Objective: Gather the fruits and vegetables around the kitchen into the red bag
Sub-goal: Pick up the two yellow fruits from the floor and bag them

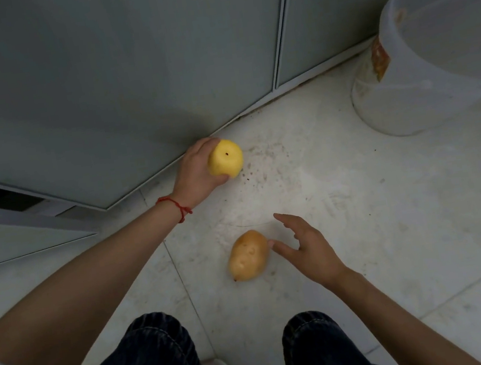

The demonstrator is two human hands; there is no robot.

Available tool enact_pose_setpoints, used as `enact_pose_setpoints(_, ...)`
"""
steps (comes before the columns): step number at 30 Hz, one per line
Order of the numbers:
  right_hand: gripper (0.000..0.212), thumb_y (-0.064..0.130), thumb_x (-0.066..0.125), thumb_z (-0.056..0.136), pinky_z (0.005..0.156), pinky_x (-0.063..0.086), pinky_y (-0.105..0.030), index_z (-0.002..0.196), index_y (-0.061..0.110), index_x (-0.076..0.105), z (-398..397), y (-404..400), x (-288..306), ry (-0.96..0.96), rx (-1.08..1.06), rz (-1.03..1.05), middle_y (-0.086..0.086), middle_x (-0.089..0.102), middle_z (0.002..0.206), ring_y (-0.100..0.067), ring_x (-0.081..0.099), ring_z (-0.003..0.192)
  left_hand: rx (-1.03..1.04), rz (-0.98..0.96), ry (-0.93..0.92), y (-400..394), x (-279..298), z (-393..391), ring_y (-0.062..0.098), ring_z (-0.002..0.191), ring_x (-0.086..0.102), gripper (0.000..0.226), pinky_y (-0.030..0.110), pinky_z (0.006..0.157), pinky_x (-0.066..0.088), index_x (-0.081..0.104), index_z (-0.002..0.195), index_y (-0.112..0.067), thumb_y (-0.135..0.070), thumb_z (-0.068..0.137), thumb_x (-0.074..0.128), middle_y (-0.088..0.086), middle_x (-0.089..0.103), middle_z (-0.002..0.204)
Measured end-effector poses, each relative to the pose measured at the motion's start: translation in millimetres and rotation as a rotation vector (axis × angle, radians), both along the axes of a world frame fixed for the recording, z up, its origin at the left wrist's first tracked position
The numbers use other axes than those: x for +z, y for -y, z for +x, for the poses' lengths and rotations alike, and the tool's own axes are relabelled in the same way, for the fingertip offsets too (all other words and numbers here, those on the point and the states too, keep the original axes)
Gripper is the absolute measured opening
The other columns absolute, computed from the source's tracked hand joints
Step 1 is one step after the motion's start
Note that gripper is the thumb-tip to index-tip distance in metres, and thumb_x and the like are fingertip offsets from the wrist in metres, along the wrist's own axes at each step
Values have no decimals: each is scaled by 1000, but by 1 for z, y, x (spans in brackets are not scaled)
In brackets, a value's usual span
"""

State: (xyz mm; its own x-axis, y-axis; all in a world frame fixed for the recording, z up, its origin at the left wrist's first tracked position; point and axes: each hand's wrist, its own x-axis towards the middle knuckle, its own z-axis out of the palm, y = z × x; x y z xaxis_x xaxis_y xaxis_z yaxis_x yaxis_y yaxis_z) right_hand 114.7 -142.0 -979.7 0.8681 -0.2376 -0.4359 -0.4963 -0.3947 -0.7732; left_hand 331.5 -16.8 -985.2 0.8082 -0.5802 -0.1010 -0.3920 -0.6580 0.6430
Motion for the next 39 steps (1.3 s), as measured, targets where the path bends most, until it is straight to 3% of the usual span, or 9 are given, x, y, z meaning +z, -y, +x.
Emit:
enact_pose_setpoints(5, 58, 39, 61, 85, 98, 41, -27, 136, 21, 42, 4, -9, -6, -77, -57, 54, 0, 45, 140, -14, 48, 121, 145, -106, -186, -29, 2, -26, 25, 116, 50, 75, 42, 97, 45, 50, 126, -8, -8, 59, 83, 10, 50, 130)
enact_pose_setpoints(8, 61, 45, 60, 84, 94, 44, -30, 137, 21, 41, 8, -17, -10, -145, -77, 46, 2, 46, 140, -14, 52, 115, 231, -167, -307, -50, -1, -46, 24, 113, 52, 75, 46, 91, 50, 51, 125, -12, -10, 58, 85, 3, 50, 124)
enact_pose_setpoints(12, 64, 49, 60, 82, 95, 46, -37, 136, 19, 41, 13, -27, -12, -222, -72, 39, -2, 47, 138, -18, 56, 109, 325, -179, -398, -72, -3, -64, 21, 114, 51, 75, 44, 91, 51, 51, 125, -17, -13, 59, 85, 2, 49, 128)
enact_pose_setpoints(17, 68, 52, 63, 78, 94, 46, -41, 134, 20, 42, 18, -42, -13, -268, -89, -11, -4, 48, 132, -21, 53, 114, 426, -175, -429, -86, -2, -71, 16, 109, 50, 71, 30, 85, 44, 50, 126, -18, -11, 63, 82, 2, 50, 128)
enact_pose_setpoints(24, 70, 41, 70, 76, 90, 44, -36, 135, 19, 39, 29, -58, -11, -292, -62, 4, -8, 44, 131, -26, 52, 114, 505, -176, -472, -93, -4, -71, 22, 115, 51, 72, 41, 93, 47, 50, 128, -17, -11, 64, 81, 5, 49, 133)
enact_pose_setpoints(29, 68, 29, 74, 75, 81, 38, -23, 134, 18, 41, 27, -45, -9, -227, -175, 88, -10, 44, 129, -23, 50, 112, 506, -189, -482, -88, 0, -65, 17, 110, 50, 70, 36, 90, 46, 50, 127, -18, -10, 65, 81, 2, 50, 131)
enact_pose_setpoints(34, 67, 28, 73, 76, 84, 39, -26, 134, 18, 42, 19, -22, 6, -220, -290, 111, -11, 46, 133, -24, 49, 116, 507, -176, -517, -82, 14, -69, 21, 114, 52, 71, 40, 93, 47, 50, 128, -16, -11, 64, 81, 4, 50, 133)
enact_pose_setpoints(39, 64, 30, 74, 75, 85, 42, -28, 132, 22, 45, 2, -9, 48, -204, -402, 153, -5, 53, 128, -23, 52, 114, 516, -166, -578, -79, 52, -85, 18, 109, 52, 71, 35, 89, 47, 50, 127, -16, -9, 64, 81, 1, 52, 128)
